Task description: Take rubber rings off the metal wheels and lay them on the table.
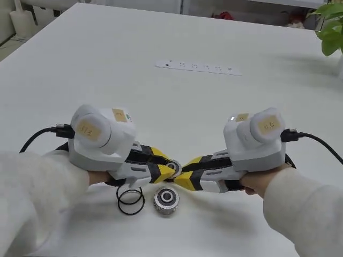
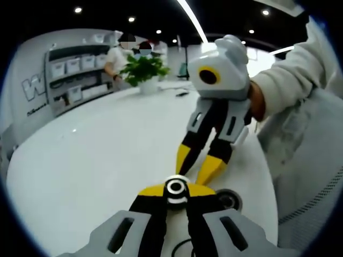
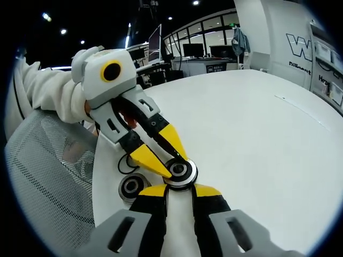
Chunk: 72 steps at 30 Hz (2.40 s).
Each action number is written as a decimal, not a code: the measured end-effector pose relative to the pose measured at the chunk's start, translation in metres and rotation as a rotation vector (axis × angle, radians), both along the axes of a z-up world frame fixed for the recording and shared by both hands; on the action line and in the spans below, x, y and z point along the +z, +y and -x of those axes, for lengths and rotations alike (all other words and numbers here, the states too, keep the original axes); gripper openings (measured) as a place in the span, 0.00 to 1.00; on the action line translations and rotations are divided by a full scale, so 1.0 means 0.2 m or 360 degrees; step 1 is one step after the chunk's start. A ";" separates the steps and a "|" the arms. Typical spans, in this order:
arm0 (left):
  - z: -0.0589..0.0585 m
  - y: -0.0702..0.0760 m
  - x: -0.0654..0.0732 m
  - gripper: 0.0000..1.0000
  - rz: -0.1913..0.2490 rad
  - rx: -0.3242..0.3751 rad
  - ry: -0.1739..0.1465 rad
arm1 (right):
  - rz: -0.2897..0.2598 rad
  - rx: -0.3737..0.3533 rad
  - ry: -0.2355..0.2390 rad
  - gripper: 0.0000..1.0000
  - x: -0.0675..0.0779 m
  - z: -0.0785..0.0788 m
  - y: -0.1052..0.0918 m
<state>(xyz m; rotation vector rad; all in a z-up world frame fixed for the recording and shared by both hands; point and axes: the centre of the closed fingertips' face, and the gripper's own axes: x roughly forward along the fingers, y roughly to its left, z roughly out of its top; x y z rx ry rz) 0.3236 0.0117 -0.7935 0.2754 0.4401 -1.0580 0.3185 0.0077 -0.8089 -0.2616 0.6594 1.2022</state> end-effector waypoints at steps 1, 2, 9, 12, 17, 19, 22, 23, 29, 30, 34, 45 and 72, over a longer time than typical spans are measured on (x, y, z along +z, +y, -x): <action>0.00 0.00 0.00 0.14 0.0003 0.0004 0.0005 | 0.0003 0.0005 -0.0004 0.14 0.00 0.00 0.00; 0.00 0.00 0.00 0.14 0.0006 0.0008 0.0008 | 0.0004 0.0006 -0.0004 0.14 0.00 0.00 0.00; 0.00 0.00 0.00 0.14 0.0008 0.0007 0.0006 | 0.0023 0.0030 -0.0029 0.12 0.00 0.01 0.00; 0.00 0.00 0.00 0.14 0.0011 0.0002 0.0001 | 0.0036 0.0037 -0.0077 0.17 0.00 0.00 0.00; 0.00 -0.01 0.00 0.14 0.0014 0.0001 -0.0001 | 0.0000 0.0008 -0.0135 0.31 0.00 -0.02 0.04; 0.00 -0.01 0.00 0.14 0.0017 0.0001 -0.0001 | 0.0000 0.0008 -0.0156 0.27 -0.01 -0.02 0.05; 0.00 -0.01 0.00 0.14 0.0018 0.0001 -0.0002 | -0.0020 0.0022 -0.0138 0.24 -0.01 -0.01 0.06; 0.00 -0.01 0.00 0.14 0.0019 0.0000 -0.0003 | -0.0017 0.0028 -0.0152 0.24 -0.01 -0.01 0.05; -0.01 0.00 0.00 0.14 0.0022 0.0007 -0.0001 | -0.0026 0.0025 -0.0087 0.21 -0.01 -0.01 0.02; -0.01 0.00 0.00 0.14 0.0022 0.0009 0.0001 | -0.0023 0.0028 -0.0086 0.20 -0.01 -0.01 0.02; -0.01 0.00 0.00 0.14 0.0024 0.0018 0.0008 | -0.0012 0.0056 -0.0098 0.18 0.00 0.00 0.01; -0.01 0.00 0.00 0.14 0.0023 0.0017 0.0007 | -0.0012 0.0061 -0.0065 0.15 0.00 0.00 0.00; -0.01 0.00 0.00 0.14 0.0024 0.0029 0.0007 | -0.0016 0.0035 0.0001 0.00 0.00 0.01 -0.02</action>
